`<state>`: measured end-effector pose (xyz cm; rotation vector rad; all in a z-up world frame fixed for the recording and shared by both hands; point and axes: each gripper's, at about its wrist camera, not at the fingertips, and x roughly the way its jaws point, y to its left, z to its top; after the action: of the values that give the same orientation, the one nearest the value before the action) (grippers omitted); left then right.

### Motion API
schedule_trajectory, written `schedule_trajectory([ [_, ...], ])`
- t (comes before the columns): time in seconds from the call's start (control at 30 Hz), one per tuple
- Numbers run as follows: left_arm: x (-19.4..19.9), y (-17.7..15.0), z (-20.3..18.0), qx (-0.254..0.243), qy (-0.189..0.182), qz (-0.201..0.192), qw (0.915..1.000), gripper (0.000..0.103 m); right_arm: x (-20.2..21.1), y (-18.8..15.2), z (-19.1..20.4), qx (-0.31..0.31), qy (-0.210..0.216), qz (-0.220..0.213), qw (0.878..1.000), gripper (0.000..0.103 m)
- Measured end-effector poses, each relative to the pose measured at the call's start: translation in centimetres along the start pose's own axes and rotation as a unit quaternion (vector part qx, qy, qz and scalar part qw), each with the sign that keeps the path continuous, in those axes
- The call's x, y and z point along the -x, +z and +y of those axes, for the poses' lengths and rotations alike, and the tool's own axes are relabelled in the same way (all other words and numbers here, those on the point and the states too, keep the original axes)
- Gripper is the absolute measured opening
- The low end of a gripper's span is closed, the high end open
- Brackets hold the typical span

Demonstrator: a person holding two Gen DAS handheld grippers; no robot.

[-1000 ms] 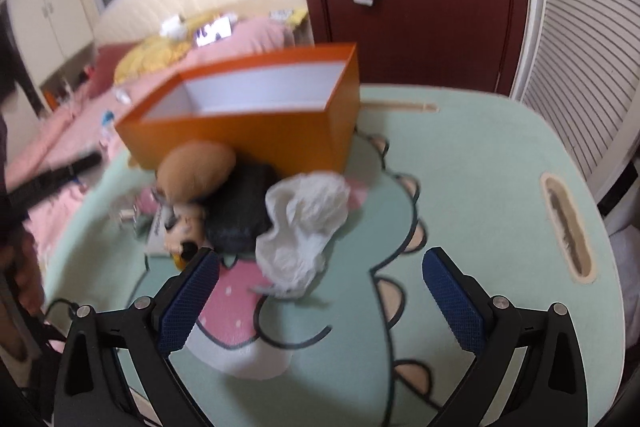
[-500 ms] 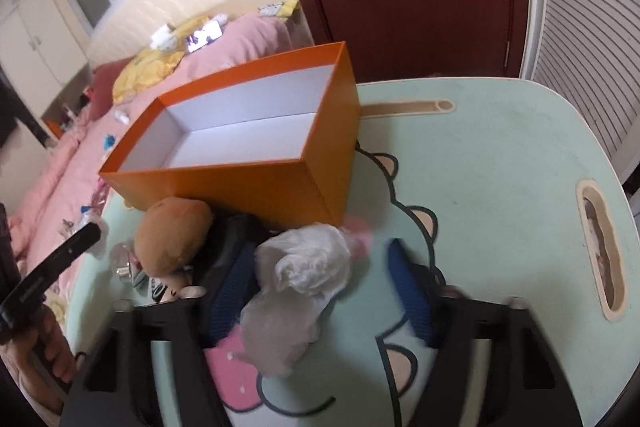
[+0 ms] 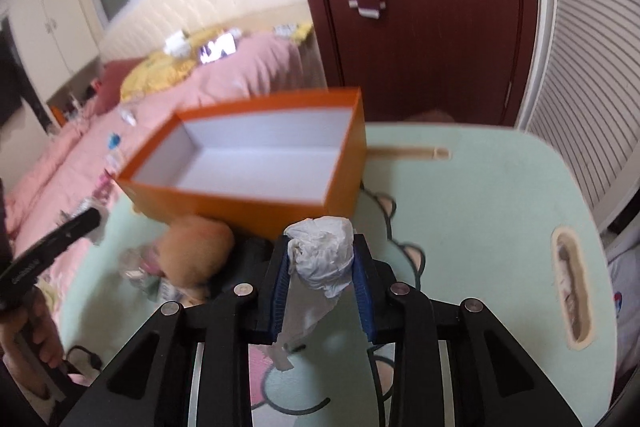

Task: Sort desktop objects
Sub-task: 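Grasp the bubble-wrapped item with the left tool while the right tool grasps the tissue, drop both into box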

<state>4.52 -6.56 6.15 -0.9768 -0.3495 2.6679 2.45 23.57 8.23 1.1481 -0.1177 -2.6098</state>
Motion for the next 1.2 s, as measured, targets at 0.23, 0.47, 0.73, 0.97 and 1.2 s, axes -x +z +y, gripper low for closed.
schedule_trajectory([
  [0.23,-0.5,4.9,-2.5,-0.054,-0.003,-0.034,0.998,0.032,2.6,4.1,1.7,0.029,0.022,-0.067,0.997,0.028],
  [0.47,-3.3,8.8,-3.9,-0.077,0.0,-0.041,0.9962,0.032,1.4,7.7,3.6,0.043,0.035,-0.105,0.993,0.029],
  [0.73,-7.7,8.4,-3.5,-0.061,-0.016,0.009,0.998,0.032,-3.2,7.3,3.8,0.029,0.042,-0.052,0.997,0.029],
  [0.97,-9.1,7.6,-3.0,-0.056,-0.017,0.029,0.9978,0.032,-4.8,7.2,4.1,0.033,0.045,-0.036,0.998,0.029],
  [1.2,-9.9,7.0,-1.7,-0.032,0.021,0.037,0.9986,0.07,-6.1,7.0,4.1,0.031,0.04,-0.024,0.998,0.051],
])
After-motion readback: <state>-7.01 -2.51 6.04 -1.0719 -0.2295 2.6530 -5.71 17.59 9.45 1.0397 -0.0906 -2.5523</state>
